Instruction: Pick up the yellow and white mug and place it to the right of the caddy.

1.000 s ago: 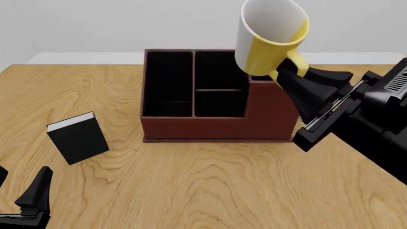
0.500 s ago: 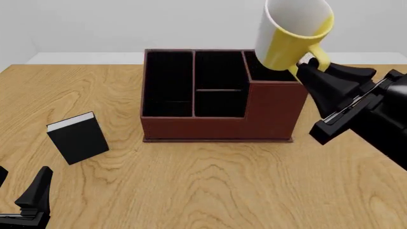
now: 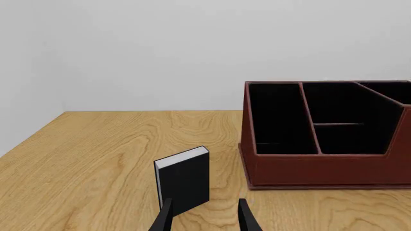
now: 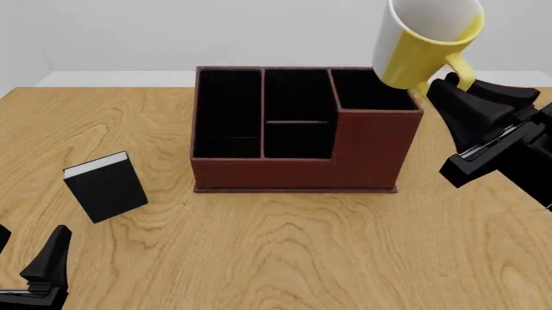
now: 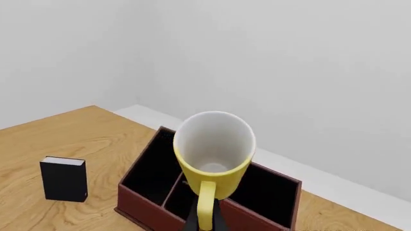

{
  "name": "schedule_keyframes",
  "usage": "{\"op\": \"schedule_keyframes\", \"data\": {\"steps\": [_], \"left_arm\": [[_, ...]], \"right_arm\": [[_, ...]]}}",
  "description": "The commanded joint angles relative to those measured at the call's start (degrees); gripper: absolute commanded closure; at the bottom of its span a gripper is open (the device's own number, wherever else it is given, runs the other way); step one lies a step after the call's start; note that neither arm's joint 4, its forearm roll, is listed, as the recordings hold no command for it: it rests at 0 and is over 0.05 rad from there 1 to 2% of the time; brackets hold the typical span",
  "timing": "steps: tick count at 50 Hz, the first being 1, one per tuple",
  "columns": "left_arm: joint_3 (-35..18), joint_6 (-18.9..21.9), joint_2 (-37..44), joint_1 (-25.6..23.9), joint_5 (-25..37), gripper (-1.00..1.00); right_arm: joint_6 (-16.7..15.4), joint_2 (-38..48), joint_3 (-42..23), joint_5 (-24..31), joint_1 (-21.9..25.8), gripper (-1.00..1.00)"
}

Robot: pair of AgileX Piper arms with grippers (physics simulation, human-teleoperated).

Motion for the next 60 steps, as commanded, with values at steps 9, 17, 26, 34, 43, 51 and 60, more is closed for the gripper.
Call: {"op": "schedule_keyframes", "data": {"steps": [9, 17, 26, 34, 43, 51, 60], "left_arm": [[0.0, 0.0, 0.0, 0.0, 0.0, -1.00], [0.0, 0.0, 0.0, 0.0, 0.0, -1.00], [0.0, 0.0, 0.0, 0.0, 0.0, -1.00], [0.0, 0.0, 0.0, 0.0, 0.0, -1.00], [0.0, 0.0, 0.0, 0.0, 0.0, -1.00], [0.0, 0.0, 0.0, 0.0, 0.0, -1.00], [0.0, 0.0, 0.0, 0.0, 0.0, -1.00]], "right_arm": [[0.3, -1.1, 0.5, 0.4, -3.5, 1.00], [0.6, -2.2, 0.4, 1.1, -5.8, 1.00], [1.7, -2.3, 0.3, 1.5, -8.4, 1.00], [2.0, -2.2, 0.9, 1.2, -10.3, 1.00], [2.9, -2.1, 1.0, 1.3, -12.8, 1.00], [3.3, -1.9, 1.0, 1.3, -15.0, 1.00], [3.2, -1.7, 1.1, 1.1, -17.5, 1.00]]}}
